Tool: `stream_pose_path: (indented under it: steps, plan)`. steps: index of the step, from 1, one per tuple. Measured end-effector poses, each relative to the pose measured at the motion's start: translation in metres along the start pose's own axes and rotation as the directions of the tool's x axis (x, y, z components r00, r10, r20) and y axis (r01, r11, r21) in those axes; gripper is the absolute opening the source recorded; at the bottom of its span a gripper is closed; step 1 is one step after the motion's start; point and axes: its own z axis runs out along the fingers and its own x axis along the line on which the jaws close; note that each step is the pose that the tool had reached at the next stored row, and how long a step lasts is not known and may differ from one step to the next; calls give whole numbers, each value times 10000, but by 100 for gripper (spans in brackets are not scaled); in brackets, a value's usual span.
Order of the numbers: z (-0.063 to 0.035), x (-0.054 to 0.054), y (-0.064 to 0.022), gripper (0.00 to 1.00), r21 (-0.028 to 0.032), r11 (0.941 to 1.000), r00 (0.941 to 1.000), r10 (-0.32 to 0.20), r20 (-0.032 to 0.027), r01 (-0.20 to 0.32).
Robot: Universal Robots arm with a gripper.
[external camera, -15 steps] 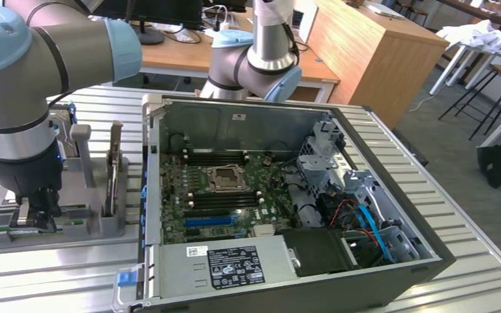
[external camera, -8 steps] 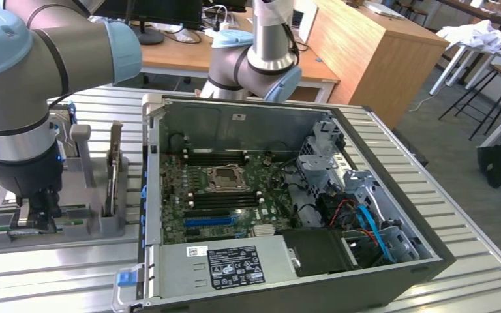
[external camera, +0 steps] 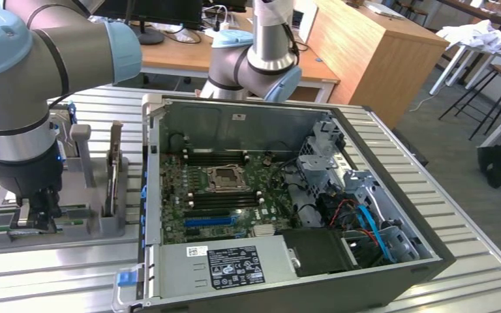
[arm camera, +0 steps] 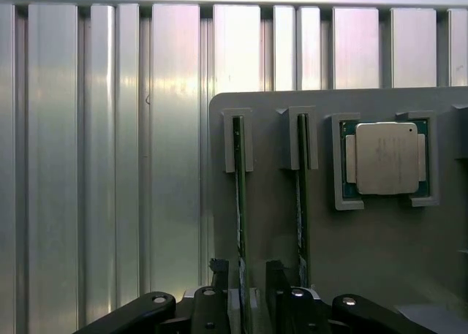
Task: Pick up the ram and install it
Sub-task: 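Pick up the ram and move it above insertion slot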
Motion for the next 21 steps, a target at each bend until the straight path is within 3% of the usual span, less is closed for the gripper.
stream_pose_path:
  steps: [3, 4, 19, 21]
  plan:
    - [0, 0, 0, 28, 0, 10000, 10000, 0, 0, 0]
    - [0, 0, 0, 21, 0, 10000, 10000, 0, 0, 0]
    - [0, 10, 0, 21, 0, 10000, 10000, 0, 0, 0]
    - [0, 10, 0, 13, -1, 10000, 10000, -1, 1, 1]
